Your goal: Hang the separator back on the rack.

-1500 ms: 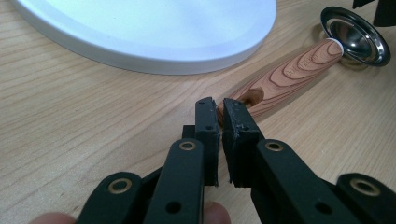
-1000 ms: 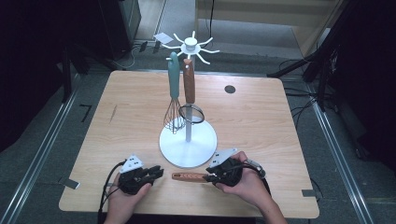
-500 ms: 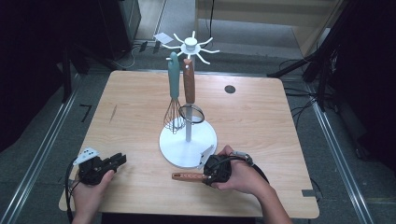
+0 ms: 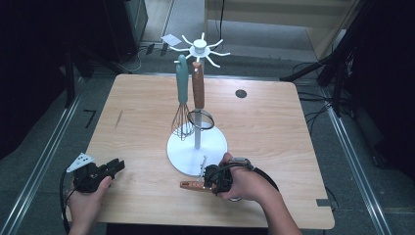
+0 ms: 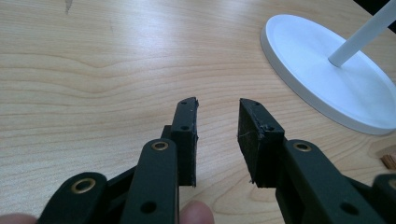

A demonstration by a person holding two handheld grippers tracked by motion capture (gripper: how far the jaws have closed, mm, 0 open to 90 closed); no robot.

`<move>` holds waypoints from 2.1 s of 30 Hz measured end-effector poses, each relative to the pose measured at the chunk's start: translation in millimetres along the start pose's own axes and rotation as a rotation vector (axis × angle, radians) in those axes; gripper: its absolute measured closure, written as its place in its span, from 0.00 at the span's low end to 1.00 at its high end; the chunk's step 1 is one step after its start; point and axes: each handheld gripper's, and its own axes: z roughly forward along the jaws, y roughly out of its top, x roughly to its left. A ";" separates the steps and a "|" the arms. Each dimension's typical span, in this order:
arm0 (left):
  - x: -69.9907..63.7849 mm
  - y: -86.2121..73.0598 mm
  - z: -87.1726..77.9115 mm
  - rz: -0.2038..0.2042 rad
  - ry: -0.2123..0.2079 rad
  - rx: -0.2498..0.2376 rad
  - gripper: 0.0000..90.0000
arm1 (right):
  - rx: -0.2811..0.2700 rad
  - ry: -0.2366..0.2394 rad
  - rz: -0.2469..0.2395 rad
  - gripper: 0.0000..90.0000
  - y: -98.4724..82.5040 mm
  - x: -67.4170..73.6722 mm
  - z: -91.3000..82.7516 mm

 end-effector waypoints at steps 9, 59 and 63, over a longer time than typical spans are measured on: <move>0.2 -0.3 0.1 0.000 0.001 0.001 0.76 | 0.049 -0.014 -0.014 0.79 6.4 2.8 -0.5; 14.3 -4.2 -0.7 -0.015 0.103 -0.052 0.15 | -0.868 -0.290 0.639 0.79 -101.5 -5.5 -45.3; 9.9 -6.6 3.4 0.017 0.114 -0.051 0.15 | -0.895 -0.303 0.648 0.79 -102.5 -6.6 -49.5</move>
